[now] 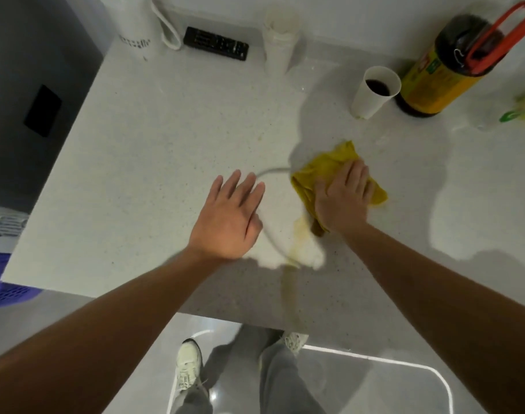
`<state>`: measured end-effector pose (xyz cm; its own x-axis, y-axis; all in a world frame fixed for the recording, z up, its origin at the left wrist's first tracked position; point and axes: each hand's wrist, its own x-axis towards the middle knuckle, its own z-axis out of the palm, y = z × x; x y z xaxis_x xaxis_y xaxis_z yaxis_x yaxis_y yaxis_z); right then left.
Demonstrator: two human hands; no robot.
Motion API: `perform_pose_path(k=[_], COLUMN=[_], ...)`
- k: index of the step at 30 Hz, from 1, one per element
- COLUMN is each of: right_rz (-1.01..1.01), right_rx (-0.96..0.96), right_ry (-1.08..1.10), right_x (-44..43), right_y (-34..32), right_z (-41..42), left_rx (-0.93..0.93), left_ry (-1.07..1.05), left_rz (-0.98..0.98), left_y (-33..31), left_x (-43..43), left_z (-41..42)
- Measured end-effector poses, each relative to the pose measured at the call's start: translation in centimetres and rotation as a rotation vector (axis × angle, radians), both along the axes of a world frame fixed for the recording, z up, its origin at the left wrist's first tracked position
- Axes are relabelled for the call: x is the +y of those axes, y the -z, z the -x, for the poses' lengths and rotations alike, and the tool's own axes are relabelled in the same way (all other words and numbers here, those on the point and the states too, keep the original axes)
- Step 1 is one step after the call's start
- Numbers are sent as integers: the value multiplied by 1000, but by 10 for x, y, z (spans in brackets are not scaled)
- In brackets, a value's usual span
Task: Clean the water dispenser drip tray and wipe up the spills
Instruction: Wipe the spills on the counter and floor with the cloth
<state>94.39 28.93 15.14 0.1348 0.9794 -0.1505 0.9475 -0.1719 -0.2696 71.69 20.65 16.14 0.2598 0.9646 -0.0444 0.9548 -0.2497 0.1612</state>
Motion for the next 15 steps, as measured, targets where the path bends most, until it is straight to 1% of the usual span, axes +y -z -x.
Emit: perform_pose_path(k=[2, 5, 6, 7, 9, 12, 15], right_rz=[0, 45, 57, 66, 92, 115, 104], right_rx=[-106, -169, -193, -214, -239, -253, -261], right_ry=[-128, -537, -636, -685, -657, -577, -508], right_x=[1, 0, -3, -10, -34, -95, -165], right_y=[3, -5, -8, -12, -19, -22, -27], right_z=[6, -20, -34, -46, -62, -86, -96], left_rx=[-14, -89, -107, -119, -105, -5, 76], left_ry=[-18, -32, -31, -23, 30, 139, 192], left_rz=[-21, -57, -59, -52, -21, 8, 45], left_y=[-1, -6, -8, -9, -9, -6, -7], left_x=[-2, -7, -9, -12, -24, -55, -76], left_z=[1, 0, 1, 4, 15, 50, 87])
